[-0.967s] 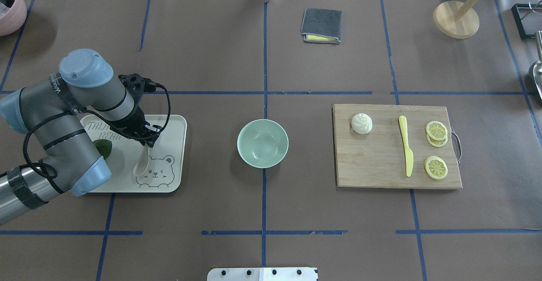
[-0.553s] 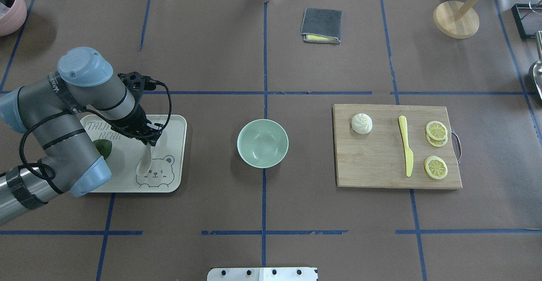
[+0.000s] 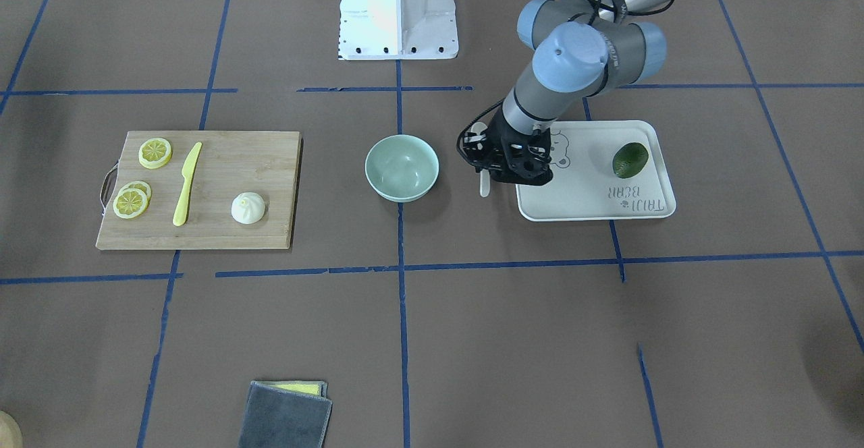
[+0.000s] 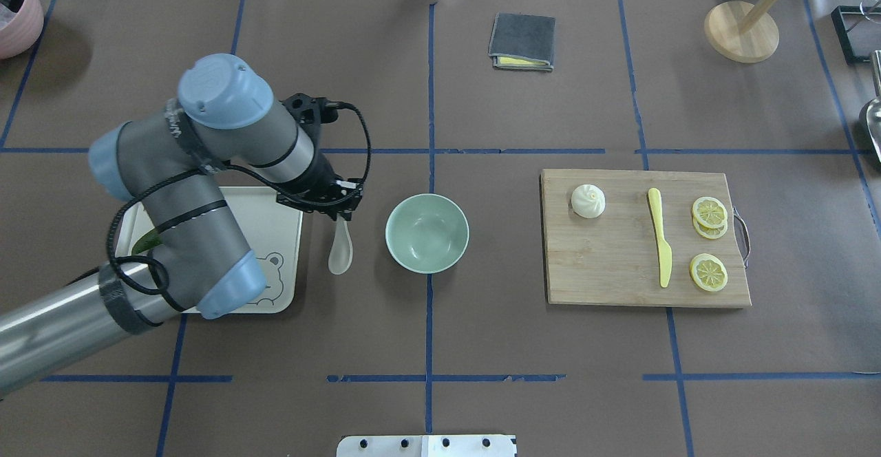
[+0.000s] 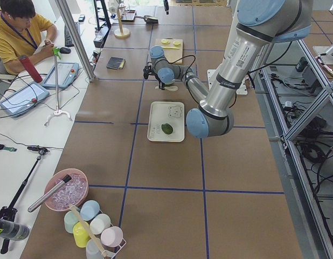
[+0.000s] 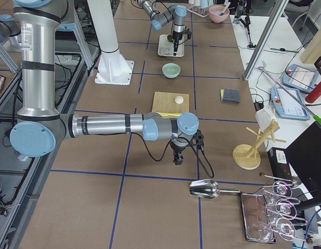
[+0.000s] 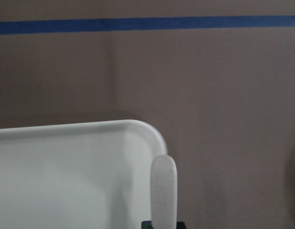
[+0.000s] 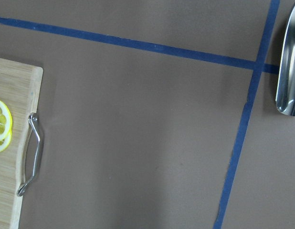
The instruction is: Put spoon and bun in bowl
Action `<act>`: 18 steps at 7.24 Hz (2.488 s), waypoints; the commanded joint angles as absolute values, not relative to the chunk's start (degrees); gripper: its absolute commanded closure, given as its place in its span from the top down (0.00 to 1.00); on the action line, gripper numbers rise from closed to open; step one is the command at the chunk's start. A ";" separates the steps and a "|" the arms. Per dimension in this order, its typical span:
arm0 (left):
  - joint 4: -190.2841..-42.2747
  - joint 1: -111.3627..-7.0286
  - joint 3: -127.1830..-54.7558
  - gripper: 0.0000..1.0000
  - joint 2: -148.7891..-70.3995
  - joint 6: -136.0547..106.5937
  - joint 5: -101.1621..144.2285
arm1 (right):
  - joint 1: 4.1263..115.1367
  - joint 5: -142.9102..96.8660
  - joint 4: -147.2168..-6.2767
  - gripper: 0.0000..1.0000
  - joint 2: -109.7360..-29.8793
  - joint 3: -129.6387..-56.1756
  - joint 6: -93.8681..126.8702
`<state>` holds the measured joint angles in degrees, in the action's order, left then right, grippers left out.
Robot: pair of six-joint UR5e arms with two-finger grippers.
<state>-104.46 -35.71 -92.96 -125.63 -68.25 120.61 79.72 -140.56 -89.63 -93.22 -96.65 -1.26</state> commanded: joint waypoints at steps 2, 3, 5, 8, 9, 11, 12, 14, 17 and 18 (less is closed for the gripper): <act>-116.09 -31.55 -87.02 0.00 -131.74 -75.41 112.41 | 79.11 -141.24 -89.56 1.00 -92.37 -99.39 0.42; -116.19 -31.55 -86.92 0.00 -132.01 -75.32 111.11 | 77.88 -141.15 -89.47 1.00 -92.37 -101.58 3.83; -116.28 -31.38 -86.84 0.10 -131.84 -74.97 110.39 | 74.02 -140.80 -89.47 1.00 -91.07 -104.23 8.76; -116.10 -31.55 -87.19 0.55 -130.62 -75.15 110.13 | 63.34 -133.29 -75.65 1.00 -89.92 -104.77 31.09; -115.93 -31.73 -87.27 0.66 -130.43 -75.23 110.04 | 59.28 -129.76 -71.15 1.00 -89.74 -104.77 39.64; -115.84 -33.04 -89.02 0.67 -128.17 -75.24 110.04 | 52.25 -126.59 -68.91 1.00 -83.98 -104.42 51.44; -115.84 -34.09 -92.43 0.67 -125.10 -74.97 110.13 | 48.38 -122.13 -68.91 1.00 -81.59 -104.41 55.77; -115.58 -36.20 -97.10 0.67 -121.39 -74.80 110.30 | 44.40 -117.79 -69.17 1.00 -75.45 -102.24 60.10; -115.49 -37.27 -101.77 0.66 -116.99 -74.79 110.30 | 39.56 -110.32 -69.26 1.00 -74.00 -99.24 60.21; -115.49 -37.18 -101.78 0.67 -116.90 -74.88 110.22 | 39.38 -110.22 -69.61 1.00 -73.66 -98.62 60.21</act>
<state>-115.50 -37.17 -101.28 -117.45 -74.82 110.28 40.25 -111.52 -69.31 -74.07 -99.61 60.16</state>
